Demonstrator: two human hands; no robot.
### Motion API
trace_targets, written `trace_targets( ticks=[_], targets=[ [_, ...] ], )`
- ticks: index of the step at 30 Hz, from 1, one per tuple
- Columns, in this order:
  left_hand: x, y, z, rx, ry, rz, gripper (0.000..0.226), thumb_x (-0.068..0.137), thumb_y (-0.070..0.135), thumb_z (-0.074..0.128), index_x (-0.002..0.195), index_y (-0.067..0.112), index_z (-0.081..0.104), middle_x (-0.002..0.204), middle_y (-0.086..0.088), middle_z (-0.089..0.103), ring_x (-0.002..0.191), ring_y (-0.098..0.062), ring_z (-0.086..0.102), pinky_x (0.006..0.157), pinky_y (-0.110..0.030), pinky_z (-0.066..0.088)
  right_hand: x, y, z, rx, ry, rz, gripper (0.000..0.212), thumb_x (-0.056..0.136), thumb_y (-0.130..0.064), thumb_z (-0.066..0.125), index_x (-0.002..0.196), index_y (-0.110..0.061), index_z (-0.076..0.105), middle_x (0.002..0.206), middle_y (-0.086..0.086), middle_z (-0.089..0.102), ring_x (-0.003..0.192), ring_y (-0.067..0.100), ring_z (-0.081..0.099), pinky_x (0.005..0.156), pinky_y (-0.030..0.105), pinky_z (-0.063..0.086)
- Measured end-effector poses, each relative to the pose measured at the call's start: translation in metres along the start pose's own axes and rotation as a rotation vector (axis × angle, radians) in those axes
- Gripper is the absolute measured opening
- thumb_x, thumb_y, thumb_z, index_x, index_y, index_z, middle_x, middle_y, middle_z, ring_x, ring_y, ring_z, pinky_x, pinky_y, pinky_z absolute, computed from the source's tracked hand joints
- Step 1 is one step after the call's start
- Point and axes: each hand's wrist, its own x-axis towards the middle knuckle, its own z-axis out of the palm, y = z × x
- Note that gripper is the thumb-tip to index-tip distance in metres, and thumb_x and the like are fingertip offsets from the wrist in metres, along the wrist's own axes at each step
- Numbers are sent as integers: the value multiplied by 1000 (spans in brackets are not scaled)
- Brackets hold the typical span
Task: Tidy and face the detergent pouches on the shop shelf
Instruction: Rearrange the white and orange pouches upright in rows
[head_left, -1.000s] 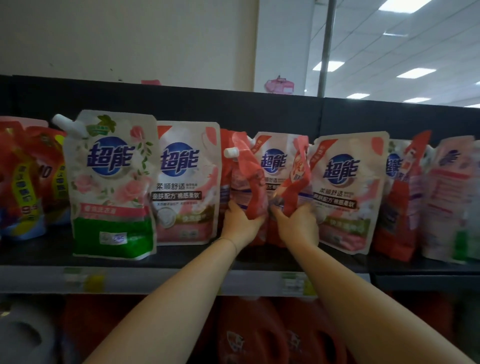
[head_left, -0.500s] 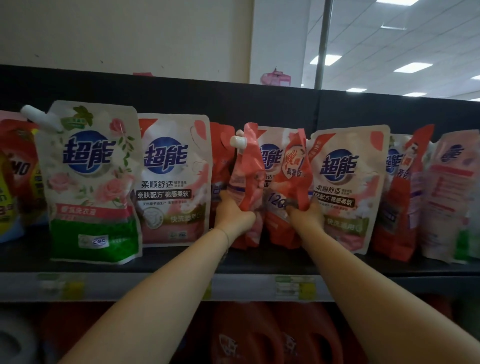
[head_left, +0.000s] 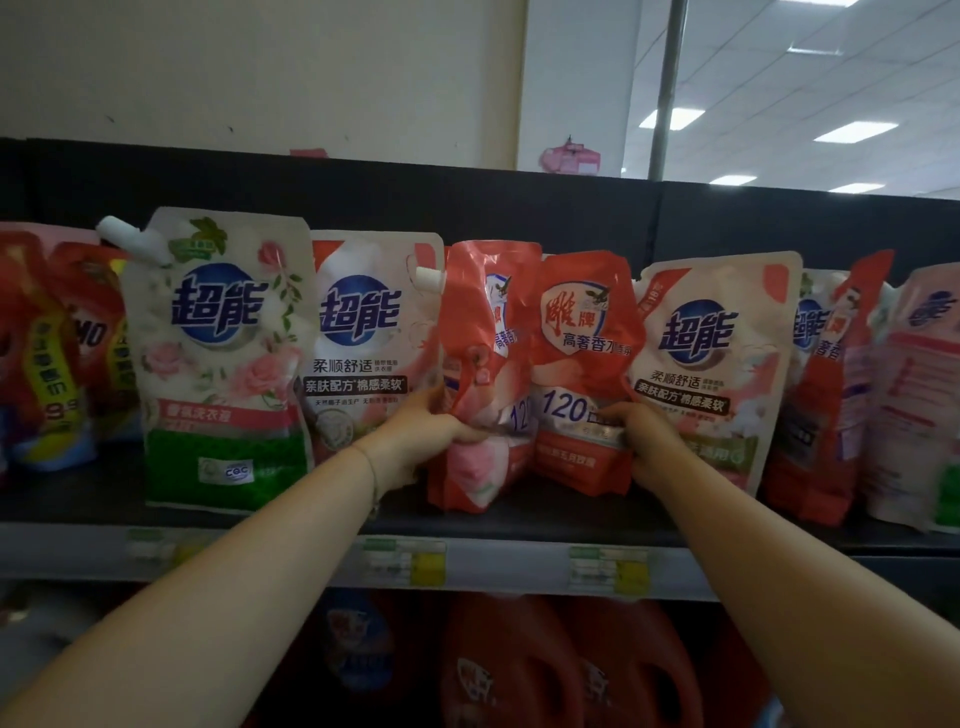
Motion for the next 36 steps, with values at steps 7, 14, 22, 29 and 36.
trace_targets(
  ticks=[7,14,22,29,36],
  targets=[
    [-26,2,-36,-33,-93,-51,42,78,-1,69,109,27,66,101,4,73,104,-20,62,87,-39,50,12,0,16,-3,12,-24,25,66,-4,58,86,-18,60,94,16,66,83,34,64,86,52,53],
    [-35,-5,-52,-78,-116,-5,35,79,-7,65,95,23,68,85,6,74,93,-18,65,81,-35,49,-5,7,74,83,-172,51,20,82,3,40,86,-9,56,77,12,60,69,29,58,70,38,49],
    [-40,-14,-50,-228,-30,105,48,76,-10,64,114,19,62,104,0,71,103,-18,64,82,-31,50,3,5,81,-316,-201,-150,42,88,-9,62,127,-9,45,114,15,64,85,26,65,67,34,56],
    [-35,-13,-29,-303,5,135,33,81,-7,62,99,19,68,90,5,73,97,-14,64,88,-28,49,-42,6,48,-373,85,-510,23,95,-35,49,89,-16,60,82,-5,62,77,15,59,61,27,41],
    [-35,-4,2,85,124,262,24,81,1,70,102,12,67,83,3,65,80,-11,60,72,-13,50,-60,8,60,-360,-126,-372,35,91,-50,52,97,-18,66,96,2,69,93,20,64,87,38,49]
  ],
)
